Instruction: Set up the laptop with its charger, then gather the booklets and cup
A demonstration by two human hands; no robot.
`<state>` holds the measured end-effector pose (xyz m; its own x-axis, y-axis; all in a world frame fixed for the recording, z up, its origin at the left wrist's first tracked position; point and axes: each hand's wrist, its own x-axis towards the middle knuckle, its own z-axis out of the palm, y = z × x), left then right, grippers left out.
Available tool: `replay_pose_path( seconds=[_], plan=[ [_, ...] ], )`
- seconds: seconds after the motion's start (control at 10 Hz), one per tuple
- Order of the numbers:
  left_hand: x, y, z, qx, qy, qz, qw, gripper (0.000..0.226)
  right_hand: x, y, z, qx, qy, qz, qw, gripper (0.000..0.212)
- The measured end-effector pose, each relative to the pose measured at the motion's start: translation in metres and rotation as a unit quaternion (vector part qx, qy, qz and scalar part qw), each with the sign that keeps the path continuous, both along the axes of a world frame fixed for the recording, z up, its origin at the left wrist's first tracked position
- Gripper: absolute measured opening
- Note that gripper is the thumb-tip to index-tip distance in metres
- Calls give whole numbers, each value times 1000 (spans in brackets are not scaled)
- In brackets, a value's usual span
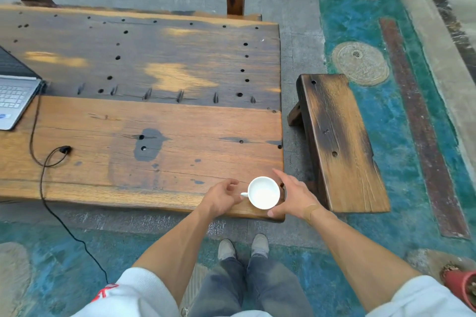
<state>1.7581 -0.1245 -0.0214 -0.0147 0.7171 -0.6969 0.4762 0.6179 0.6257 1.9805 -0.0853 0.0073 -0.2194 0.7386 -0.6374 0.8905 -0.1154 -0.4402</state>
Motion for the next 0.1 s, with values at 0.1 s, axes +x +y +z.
replay_pose_path(
  seconds=[0.1],
  plan=[
    [-15, -2, 10, 24, 11, 14, 1000, 67, -7, 2, 16, 44, -2, 17, 999, 122]
  ],
)
